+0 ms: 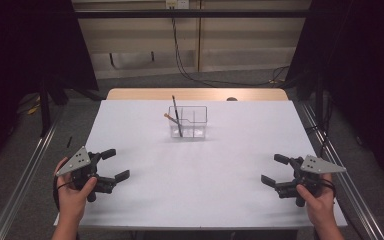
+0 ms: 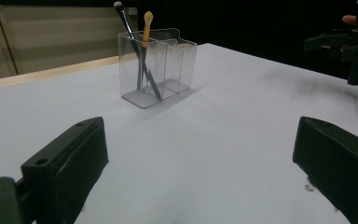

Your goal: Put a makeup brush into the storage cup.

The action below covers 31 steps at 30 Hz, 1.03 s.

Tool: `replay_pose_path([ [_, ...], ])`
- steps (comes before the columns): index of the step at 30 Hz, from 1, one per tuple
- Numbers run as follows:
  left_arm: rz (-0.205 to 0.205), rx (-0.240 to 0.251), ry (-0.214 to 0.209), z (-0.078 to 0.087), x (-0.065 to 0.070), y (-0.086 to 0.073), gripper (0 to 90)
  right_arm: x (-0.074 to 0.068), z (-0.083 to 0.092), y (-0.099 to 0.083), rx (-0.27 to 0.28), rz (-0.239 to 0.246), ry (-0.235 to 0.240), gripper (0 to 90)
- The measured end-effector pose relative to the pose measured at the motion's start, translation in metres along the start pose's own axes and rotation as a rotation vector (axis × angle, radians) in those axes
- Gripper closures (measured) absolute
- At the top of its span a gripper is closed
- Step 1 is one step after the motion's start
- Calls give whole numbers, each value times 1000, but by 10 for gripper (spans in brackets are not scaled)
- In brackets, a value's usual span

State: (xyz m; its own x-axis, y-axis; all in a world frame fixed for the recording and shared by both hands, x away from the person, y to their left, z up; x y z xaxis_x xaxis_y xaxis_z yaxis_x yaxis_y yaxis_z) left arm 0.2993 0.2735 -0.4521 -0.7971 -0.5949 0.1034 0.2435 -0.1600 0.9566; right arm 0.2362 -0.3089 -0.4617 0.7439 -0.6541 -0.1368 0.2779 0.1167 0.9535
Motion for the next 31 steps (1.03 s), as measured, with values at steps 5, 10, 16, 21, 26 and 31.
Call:
replay_pose_path([
  [5,-9,-4,2,1,1,-1,31,0,1,-1,0,-10,-3,62],
  [10,-6,-1,2,3,2,-1,32,0,1,-2,-2,-10,-8,61],
  [16,-2,-3,3,3,3,-2,32,-1,0,-2,-10,1,-11,61],
  [21,-5,-10,-3,1,4,-3,32,-1,-1,-2,-8,-4,-7,61],
  [26,-8,-16,-7,-1,4,-4,33,0,-2,-2,-9,-1,-9,60],
  [31,-4,-18,-12,-4,5,-4,34,0,0,-2,-7,-2,-13,59],
])
Point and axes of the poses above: each handheld gripper's, and its own axes: z roughly backward along the jaws, y roughly out of its top, x roughly to its right, the point moved 1 cm from there along -z, roughly forward along the jaws, and after that the axes turned 4 degrees about y, right-handed, at the moved point
